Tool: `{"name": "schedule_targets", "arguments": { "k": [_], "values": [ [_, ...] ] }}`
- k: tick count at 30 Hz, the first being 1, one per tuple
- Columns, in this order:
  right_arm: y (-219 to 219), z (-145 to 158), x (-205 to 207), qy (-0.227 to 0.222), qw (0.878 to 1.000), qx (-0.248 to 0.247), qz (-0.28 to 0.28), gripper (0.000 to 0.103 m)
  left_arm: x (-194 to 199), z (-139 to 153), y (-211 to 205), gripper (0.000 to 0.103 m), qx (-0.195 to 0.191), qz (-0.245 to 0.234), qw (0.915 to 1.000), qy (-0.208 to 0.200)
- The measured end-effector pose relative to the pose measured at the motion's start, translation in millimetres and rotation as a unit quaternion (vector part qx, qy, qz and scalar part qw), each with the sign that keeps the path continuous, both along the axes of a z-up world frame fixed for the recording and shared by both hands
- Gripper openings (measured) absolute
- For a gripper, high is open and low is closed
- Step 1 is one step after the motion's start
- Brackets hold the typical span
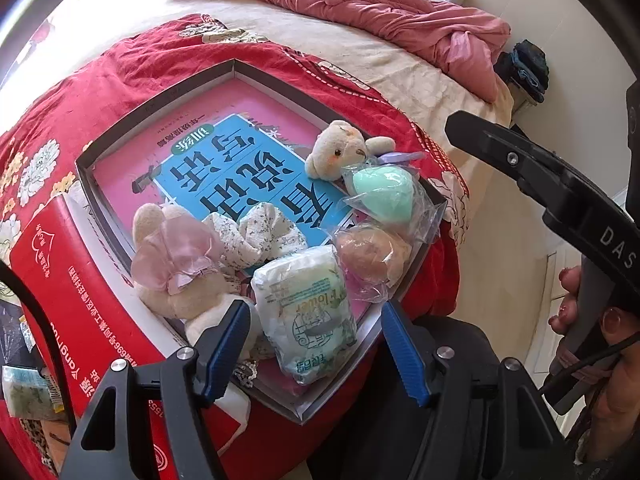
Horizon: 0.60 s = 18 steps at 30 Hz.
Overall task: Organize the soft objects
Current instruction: 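Withdraw both open tools up from the tray toward the remaining pile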
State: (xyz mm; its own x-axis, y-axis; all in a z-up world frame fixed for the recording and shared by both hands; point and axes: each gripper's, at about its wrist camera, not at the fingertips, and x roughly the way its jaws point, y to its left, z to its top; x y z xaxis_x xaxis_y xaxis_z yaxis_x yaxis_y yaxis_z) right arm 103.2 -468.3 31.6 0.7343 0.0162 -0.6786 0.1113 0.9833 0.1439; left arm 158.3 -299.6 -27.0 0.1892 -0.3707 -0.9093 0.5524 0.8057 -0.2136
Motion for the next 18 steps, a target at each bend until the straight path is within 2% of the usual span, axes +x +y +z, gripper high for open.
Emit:
{"name": "schedule_targets", "arguments": {
  "k": [6,8,14,18],
  "values": [
    [3,7,-3,-0.006,1.000,-0.004,0.002,0.073,0,8,8,0.071,-0.005,0.012,0.9998,-0.011],
    [4,11,-5,-0.010,1.000,-0.006,0.004,0.073,-2,14,11,0.075,-0.008,0.016,0.9997,-0.019],
    [11,22,-8,-0.024,1.000,-0.012,0.009,0.073,-8,40,26,0.079,-0.006,0.049,0.9964,-0.069],
    [16,30,-9,-0.034,0.999,-0.015,0.013,0.074,-10,56,40,0.081,-0.013,0.072,0.9936,-0.087]
  ]
}}
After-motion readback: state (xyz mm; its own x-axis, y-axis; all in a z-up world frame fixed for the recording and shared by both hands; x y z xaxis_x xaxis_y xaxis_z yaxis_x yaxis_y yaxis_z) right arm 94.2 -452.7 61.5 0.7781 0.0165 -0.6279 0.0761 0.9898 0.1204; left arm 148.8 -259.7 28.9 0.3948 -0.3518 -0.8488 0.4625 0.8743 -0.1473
